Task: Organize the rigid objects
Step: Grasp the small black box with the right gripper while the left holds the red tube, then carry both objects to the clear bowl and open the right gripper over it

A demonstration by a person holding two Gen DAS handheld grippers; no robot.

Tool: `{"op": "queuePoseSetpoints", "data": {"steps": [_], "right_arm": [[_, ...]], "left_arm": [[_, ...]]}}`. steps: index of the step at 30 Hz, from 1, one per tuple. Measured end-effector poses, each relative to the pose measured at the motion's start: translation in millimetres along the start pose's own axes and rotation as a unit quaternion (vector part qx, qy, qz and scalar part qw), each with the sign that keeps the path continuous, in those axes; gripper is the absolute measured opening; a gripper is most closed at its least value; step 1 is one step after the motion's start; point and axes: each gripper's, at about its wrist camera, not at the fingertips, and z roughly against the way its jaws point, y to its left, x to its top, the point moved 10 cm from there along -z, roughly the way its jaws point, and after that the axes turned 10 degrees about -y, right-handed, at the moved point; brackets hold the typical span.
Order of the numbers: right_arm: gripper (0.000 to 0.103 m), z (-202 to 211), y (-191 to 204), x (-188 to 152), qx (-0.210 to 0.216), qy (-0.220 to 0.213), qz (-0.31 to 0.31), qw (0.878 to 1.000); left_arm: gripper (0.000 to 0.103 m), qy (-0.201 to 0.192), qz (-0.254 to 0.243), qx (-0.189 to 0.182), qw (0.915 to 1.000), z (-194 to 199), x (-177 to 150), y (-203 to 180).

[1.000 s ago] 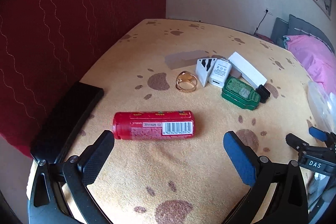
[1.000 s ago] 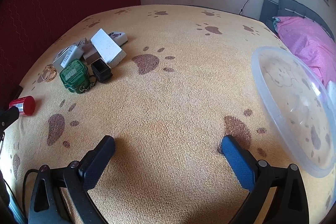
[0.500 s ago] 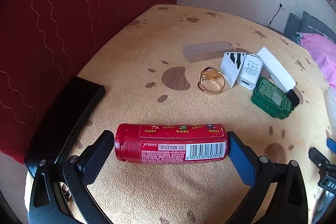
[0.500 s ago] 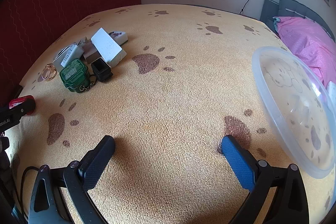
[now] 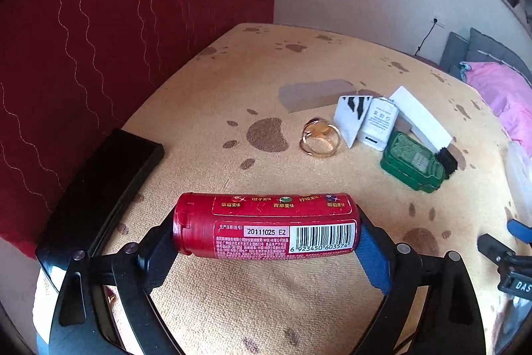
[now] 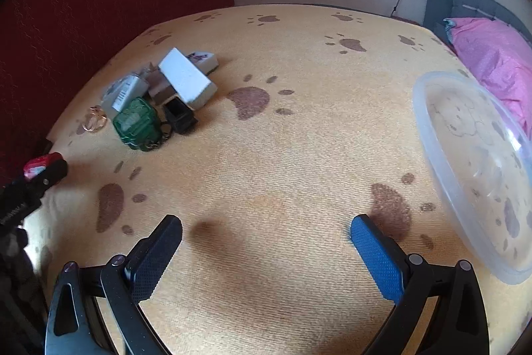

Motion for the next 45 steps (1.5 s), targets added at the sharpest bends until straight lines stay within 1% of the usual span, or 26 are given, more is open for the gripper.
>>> {"op": "queuePoseSetpoints", "data": {"steps": [3, 6, 8, 10, 11, 13, 16, 20, 22, 26, 27, 36, 45], "right_arm": [[0.103, -1, 19, 10, 0.017, -0.004, 0.004, 1.000], [0.097, -7, 31, 23, 0.028, -0.008, 0.004, 1.000], [0.090, -14, 34, 31, 0.026, -0.011, 0.005, 1.000], [0.076, -22, 35, 38, 0.027, -0.009, 0.007, 1.000], [0.073, -27, 36, 41, 0.026, -0.008, 0.010, 1.000], [0.061, -36, 38, 46, 0.026, -0.009, 0.019, 0.999], [0.052, -45, 45, 50, 0.035, -0.010, 0.027, 0.999], [0.042, -50, 51, 55, 0.043, -0.019, 0.032, 0.998], [0.034, -52, 54, 56, 0.046, -0.020, 0.039, 0.998], [0.027, -55, 59, 51, 0.051, -0.014, 0.052, 0.997], [0.023, -56, 59, 50, 0.051, -0.013, 0.052, 0.997], [0.023, -36, 52, 54, 0.061, -0.040, 0.034, 0.997], [0.023, 2, 21, 49, 0.062, -0.064, -0.007, 0.996]], "left_arm": [[0.093, -0.010, -0.005, 0.000, 0.9999, 3, 1, -3], [0.093, -0.018, 0.003, 0.000, 0.9998, 5, 4, 0], [0.093, -0.020, 0.013, -0.001, 0.9997, 5, 4, 3], [0.093, -0.022, 0.020, -0.001, 0.9996, 5, 5, 4], [0.093, -0.022, 0.021, -0.001, 0.9995, 5, 5, 5], [0.093, -0.024, 0.022, -0.002, 0.9995, 6, 5, 4], [0.093, -0.026, 0.019, -0.001, 0.9995, 6, 4, 3], [0.093, -0.026, 0.018, 0.000, 0.9995, 6, 3, 3], [0.093, -0.024, 0.019, 0.001, 0.9995, 6, 2, 3], [0.093, -0.019, 0.018, 0.000, 0.9997, 4, 1, 2], [0.093, -0.019, 0.017, 0.001, 0.9997, 4, 1, 2], [0.093, -0.017, 0.015, 0.005, 0.9997, 3, 1, 3], [0.093, -0.017, 0.005, 0.021, 0.9996, 3, 1, 2]]}}
